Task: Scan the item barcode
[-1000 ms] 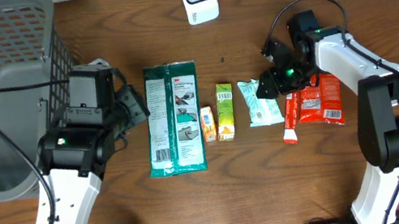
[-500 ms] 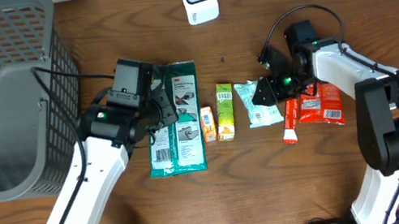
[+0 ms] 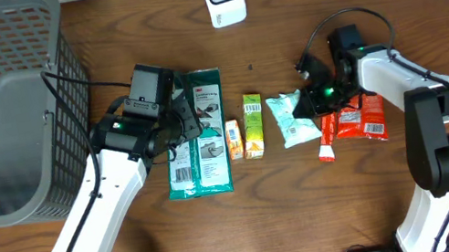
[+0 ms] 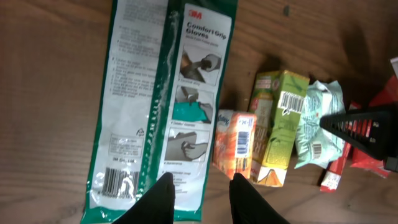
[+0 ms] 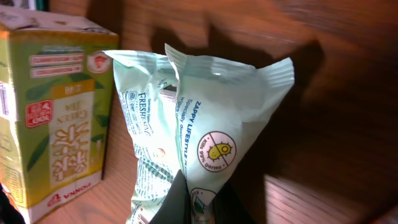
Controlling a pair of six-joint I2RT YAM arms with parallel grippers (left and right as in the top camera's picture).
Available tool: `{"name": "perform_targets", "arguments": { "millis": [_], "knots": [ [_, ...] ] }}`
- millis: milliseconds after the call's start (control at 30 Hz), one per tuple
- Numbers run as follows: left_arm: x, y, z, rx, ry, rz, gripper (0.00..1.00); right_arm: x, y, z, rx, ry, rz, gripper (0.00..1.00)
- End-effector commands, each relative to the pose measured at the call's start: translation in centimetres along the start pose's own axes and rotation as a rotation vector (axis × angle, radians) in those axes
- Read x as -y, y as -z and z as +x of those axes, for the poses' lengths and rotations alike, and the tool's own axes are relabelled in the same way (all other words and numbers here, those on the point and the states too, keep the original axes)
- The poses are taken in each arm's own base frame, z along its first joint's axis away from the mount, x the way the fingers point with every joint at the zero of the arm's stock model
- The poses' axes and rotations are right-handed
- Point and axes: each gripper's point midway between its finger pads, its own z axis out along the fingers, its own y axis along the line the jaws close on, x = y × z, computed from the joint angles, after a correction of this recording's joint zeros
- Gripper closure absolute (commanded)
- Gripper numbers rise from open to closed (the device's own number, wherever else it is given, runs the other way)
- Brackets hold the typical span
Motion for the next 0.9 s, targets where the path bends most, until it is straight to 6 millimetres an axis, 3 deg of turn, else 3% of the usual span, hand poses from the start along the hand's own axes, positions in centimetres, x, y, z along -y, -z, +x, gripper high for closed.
{"name": "perform_targets", "arguments": {
  "millis": [0,100,267,500,700,867],
  "knots": [
    [0.4,-0.1,-0.5,0.016,-0.042,0.012,0.68,-0.1,3.2,-1.7,0.082,0.010,0.012,0.99],
    [0.3,0.0,-1.2,0.040,-0.065,0.019,0.62,-1.3,5.1,-2.2,0.129,0.045,0.005,0.99],
    [-0.8,1.4,-3.1,0.107,-0.020,0.026,0.61,-4.4,9.1,-3.6,0.254,0.205,-0.003,0.99],
    [-1.1,5.5,-4.6,0.200,0.026,0.125,0.61,-9.9,14.1,-5.1,0.435,0.346,-0.128,0.99],
    [0.0,9.8,-4.8,0.237,0.043,0.318,0.55,-13.5,15.8,-5.5,0.488,0.383,-0.310,0.99],
    [-1.8,11.5,-5.8,0.306,0.083,0.302,0.37,-13.2,15.6,-7.1,0.536,0.399,-0.217,0.99]
  ]
}}
